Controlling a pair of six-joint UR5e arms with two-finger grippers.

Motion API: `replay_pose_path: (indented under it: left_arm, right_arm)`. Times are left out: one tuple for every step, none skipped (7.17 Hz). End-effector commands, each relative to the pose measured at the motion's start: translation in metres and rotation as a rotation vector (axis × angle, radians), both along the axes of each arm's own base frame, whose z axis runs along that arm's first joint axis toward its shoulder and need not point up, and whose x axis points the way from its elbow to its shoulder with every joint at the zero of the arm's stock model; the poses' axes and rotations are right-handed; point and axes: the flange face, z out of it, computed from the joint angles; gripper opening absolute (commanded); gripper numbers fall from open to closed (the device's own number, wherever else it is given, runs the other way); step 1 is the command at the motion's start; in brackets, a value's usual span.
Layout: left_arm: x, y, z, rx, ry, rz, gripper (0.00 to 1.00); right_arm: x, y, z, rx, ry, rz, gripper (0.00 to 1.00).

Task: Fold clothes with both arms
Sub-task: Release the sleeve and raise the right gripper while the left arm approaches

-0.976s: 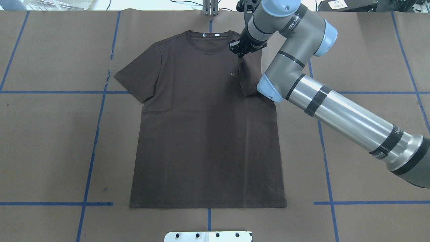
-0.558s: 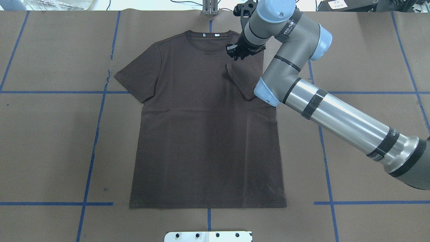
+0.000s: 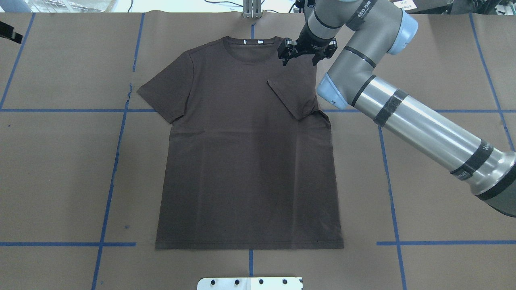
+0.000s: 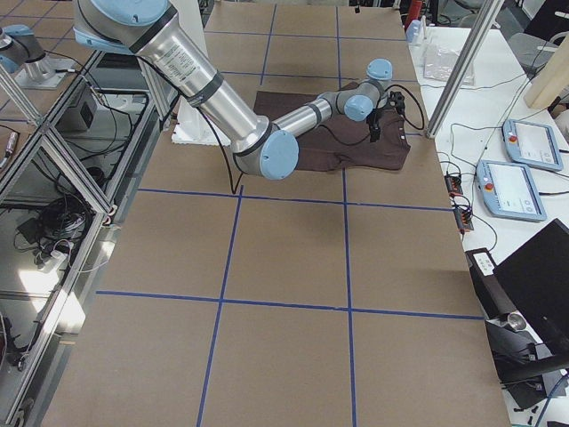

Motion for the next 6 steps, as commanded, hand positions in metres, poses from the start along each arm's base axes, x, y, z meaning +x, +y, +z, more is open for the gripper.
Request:
replay_pose_path:
  left_arm:
    - [0.131,0.01,-0.043,-0.093,0.081,-0.096,1.0]
    - [0.183,0.021,-0.058,-0.122,0.09,-0.16,1.0]
    - [0.231,0.027,-0.063,-0.149,0.085,-0.237,1.0]
    - [0.266,0.022,-0.051,-0.129,0.064,-0.272,1.0]
    - [0.276,0.014,-0.022,-0.103,0.104,-0.299,0.97]
    - [0.285,0.007,-0.001,-0.102,0.104,-0.302,0.96]
  right_arm:
    - [0.049,0.021,0.022,-0.13,0.022,-0.015,1.0]
    - [0.086,0.042,0.03,-0.155,0.042,0.001,1.0]
    - [0.107,0.057,0.033,-0.161,0.062,-0.002,1.0]
    - [0.113,0.057,0.036,-0.148,0.068,-0.008,1.0]
    - [0.113,0.056,0.034,-0.141,0.067,-0.005,1.0]
    - [0.111,0.056,0.034,-0.14,0.07,-0.004,1.0]
